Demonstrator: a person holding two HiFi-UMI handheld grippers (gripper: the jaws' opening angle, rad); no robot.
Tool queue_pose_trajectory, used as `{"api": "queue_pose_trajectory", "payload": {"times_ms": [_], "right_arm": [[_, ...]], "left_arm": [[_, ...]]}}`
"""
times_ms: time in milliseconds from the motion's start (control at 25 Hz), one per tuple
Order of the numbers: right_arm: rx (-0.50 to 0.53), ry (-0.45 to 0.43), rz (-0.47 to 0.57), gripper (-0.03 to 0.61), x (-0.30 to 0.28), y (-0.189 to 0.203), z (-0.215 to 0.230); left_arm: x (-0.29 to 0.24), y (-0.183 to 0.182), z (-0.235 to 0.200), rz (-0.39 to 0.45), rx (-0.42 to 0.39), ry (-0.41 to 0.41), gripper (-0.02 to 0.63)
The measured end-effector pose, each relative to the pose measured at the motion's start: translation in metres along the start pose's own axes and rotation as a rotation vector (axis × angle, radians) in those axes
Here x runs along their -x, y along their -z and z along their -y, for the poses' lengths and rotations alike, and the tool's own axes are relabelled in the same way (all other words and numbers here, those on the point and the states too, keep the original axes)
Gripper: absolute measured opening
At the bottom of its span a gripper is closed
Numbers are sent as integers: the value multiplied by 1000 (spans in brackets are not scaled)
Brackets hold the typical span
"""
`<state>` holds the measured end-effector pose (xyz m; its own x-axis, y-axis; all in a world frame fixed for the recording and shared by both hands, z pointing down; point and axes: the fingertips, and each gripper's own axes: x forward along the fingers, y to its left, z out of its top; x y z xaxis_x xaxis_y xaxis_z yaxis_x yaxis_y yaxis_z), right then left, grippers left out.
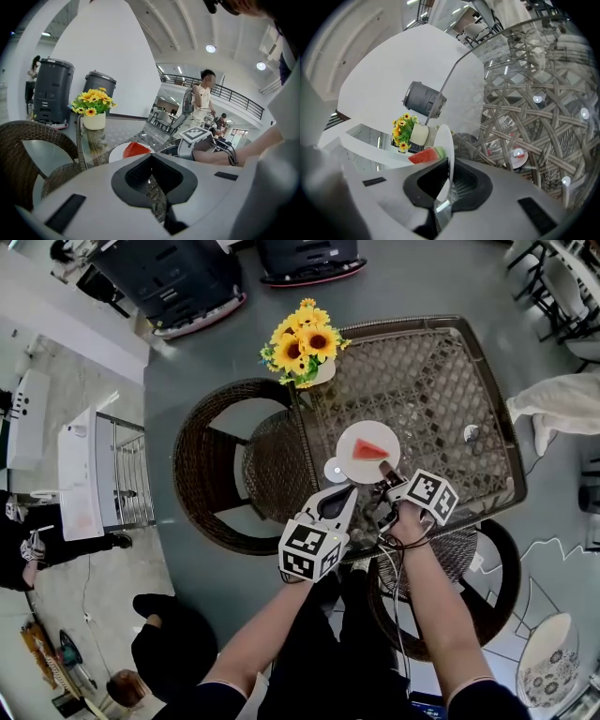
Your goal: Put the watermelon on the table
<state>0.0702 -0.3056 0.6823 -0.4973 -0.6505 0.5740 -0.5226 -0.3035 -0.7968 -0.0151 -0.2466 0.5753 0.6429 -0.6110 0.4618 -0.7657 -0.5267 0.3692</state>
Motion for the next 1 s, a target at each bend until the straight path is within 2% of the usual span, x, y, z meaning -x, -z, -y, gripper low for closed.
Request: {"api": "queue_pose_trajectory", "payload": {"times_ms": [360, 720, 1000], "right_arm": [[217, 80, -44, 22, -3, -4, -3], [378, 171, -93, 72, -4, -4, 5], [487, 193, -108, 92, -3, -5, 8]], "left_arm": [[0, 2, 1, -6, 1, 4, 5], [-4, 3, 2, -18, 0, 13, 5], [-8, 3, 5, -21, -2, 19, 5]]}}
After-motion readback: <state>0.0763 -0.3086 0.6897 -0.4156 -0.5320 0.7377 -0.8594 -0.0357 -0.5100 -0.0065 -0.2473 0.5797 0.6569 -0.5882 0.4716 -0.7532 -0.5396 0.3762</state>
